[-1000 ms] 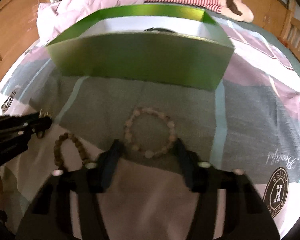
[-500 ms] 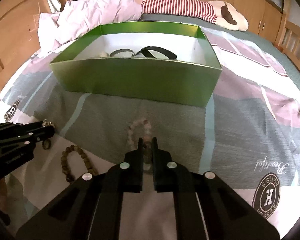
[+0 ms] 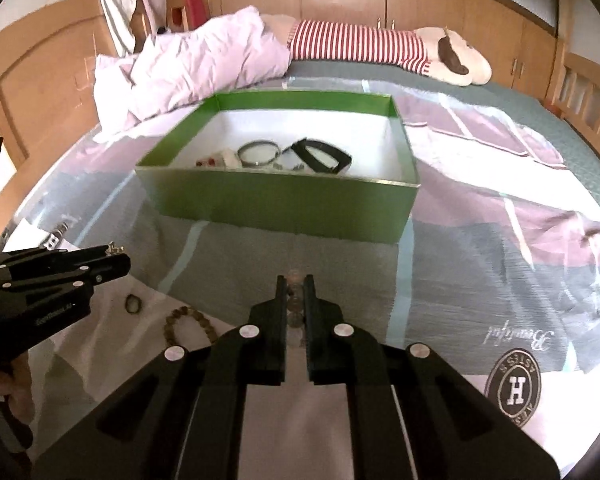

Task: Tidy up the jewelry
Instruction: 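Lift the flower ring and white bracelet and carry both over the green box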

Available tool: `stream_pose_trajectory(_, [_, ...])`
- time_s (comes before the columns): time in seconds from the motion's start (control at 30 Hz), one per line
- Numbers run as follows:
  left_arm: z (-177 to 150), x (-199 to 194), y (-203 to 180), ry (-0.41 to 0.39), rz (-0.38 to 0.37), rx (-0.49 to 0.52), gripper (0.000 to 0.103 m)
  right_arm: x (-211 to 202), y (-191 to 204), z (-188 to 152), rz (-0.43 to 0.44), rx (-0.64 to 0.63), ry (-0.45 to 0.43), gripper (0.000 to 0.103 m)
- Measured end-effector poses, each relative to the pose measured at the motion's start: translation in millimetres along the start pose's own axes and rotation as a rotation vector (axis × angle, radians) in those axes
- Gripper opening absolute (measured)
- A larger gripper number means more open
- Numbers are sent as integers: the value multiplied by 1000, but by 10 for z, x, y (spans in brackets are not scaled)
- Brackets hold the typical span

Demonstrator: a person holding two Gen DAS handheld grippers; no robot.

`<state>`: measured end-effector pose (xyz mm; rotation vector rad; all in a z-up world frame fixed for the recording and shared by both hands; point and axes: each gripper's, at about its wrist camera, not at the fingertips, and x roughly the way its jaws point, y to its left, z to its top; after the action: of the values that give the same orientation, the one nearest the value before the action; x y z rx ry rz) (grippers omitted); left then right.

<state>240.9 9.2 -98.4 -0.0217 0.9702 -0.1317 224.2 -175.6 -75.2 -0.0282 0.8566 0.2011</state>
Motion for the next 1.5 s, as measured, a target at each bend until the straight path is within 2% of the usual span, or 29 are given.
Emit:
stream_pose_trajectory(0.2, [-12,-389,-104,-52,-19,21,24,-488,32,27,33,10,-49,8])
stream_pose_trajectory(0.47, [-187,-1064,-231,-130,-24,49,24,-1189,66,14,70,8,-130,8])
stream_pose_trajectory(0.67, [-292,-1419,-340,-180,-54,63,24,-1542,54,-58,83,20,-181,8])
stream_pose_trajectory(0.93, [-331,-1475,-389,-185,-54,70,24,-1662,55,-138,73,18,-197,8])
stream_pose_trajectory(1.5, [-313,-1429,-333,-174,-46,59,22,-1569,15,-133,72,33,-175,8])
